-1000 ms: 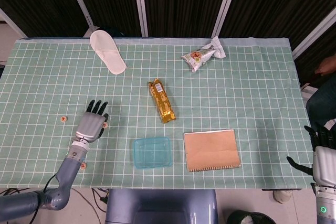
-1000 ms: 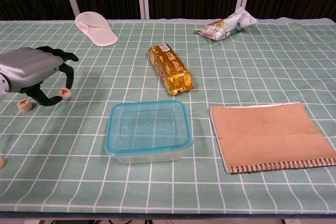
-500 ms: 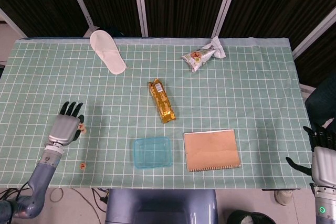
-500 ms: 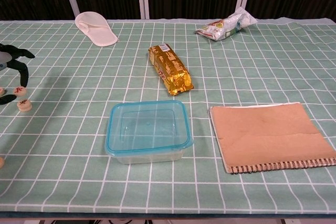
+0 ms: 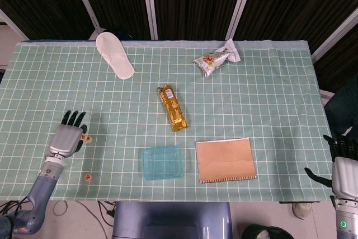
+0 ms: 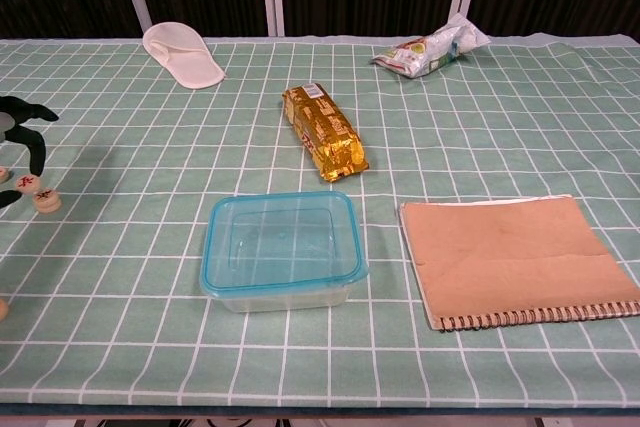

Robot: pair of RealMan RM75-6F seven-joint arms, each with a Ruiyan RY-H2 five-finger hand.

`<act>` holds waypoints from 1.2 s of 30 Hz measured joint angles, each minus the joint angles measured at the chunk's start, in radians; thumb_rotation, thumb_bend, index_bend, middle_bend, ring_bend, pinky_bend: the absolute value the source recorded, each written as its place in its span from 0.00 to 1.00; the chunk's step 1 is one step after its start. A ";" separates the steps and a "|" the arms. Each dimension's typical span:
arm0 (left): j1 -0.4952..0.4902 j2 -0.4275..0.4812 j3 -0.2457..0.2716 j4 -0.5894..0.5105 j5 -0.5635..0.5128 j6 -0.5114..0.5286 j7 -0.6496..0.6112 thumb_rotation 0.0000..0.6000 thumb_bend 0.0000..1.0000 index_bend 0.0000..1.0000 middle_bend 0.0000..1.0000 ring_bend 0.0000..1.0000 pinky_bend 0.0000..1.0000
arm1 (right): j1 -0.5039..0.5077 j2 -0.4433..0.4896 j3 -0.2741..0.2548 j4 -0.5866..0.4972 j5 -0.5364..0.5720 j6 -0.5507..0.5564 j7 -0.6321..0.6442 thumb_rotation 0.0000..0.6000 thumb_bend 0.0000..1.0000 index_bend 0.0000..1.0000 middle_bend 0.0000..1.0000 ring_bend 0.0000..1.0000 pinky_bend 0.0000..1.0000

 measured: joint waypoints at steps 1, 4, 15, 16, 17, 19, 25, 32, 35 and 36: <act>0.000 -0.002 -0.001 0.001 0.001 -0.001 0.003 1.00 0.35 0.49 0.07 0.00 0.06 | 0.000 0.000 0.000 0.000 0.000 0.000 0.000 1.00 0.20 0.15 0.07 0.07 0.00; 0.001 -0.010 -0.004 0.008 0.005 -0.002 0.009 1.00 0.35 0.49 0.07 0.00 0.06 | -0.001 0.000 0.000 0.000 0.001 0.001 0.000 1.00 0.20 0.15 0.07 0.07 0.00; 0.005 -0.027 -0.010 0.021 0.012 -0.013 0.022 1.00 0.35 0.48 0.07 0.00 0.06 | 0.000 0.000 0.000 0.002 0.001 0.000 0.001 1.00 0.20 0.15 0.07 0.07 0.00; 0.005 -0.028 -0.011 0.020 0.014 -0.013 0.024 1.00 0.35 0.48 0.07 0.00 0.06 | 0.000 0.000 0.001 0.002 0.000 0.001 0.000 1.00 0.20 0.15 0.07 0.07 0.00; 0.006 -0.029 -0.012 0.019 0.015 -0.013 0.024 1.00 0.35 0.48 0.07 0.00 0.06 | 0.000 0.000 0.001 0.002 0.000 0.001 0.000 1.00 0.20 0.15 0.07 0.07 0.00; 0.006 -0.029 -0.014 0.017 0.017 -0.014 0.027 1.00 0.35 0.47 0.07 0.00 0.06 | 0.000 0.000 0.001 0.002 0.000 0.001 -0.001 1.00 0.20 0.15 0.07 0.07 0.00; 0.008 -0.032 -0.017 0.016 0.021 -0.015 0.034 1.00 0.35 0.47 0.07 0.00 0.06 | -0.001 0.000 0.001 0.002 0.001 0.002 0.000 1.00 0.20 0.15 0.07 0.07 0.00; 0.011 -0.035 -0.020 0.021 0.019 -0.018 0.042 1.00 0.35 0.45 0.07 0.00 0.06 | -0.001 0.000 0.002 0.002 0.002 0.001 -0.001 1.00 0.20 0.15 0.07 0.07 0.00; 0.012 -0.035 -0.021 0.021 0.022 -0.017 0.045 1.00 0.35 0.45 0.07 0.00 0.06 | 0.000 0.000 0.002 0.002 0.003 0.002 -0.003 1.00 0.20 0.15 0.07 0.07 0.00; 0.012 -0.035 -0.022 0.020 0.022 -0.017 0.047 1.00 0.35 0.44 0.07 0.00 0.06 | 0.000 -0.001 0.002 0.002 0.003 0.002 -0.004 1.00 0.20 0.15 0.07 0.07 0.00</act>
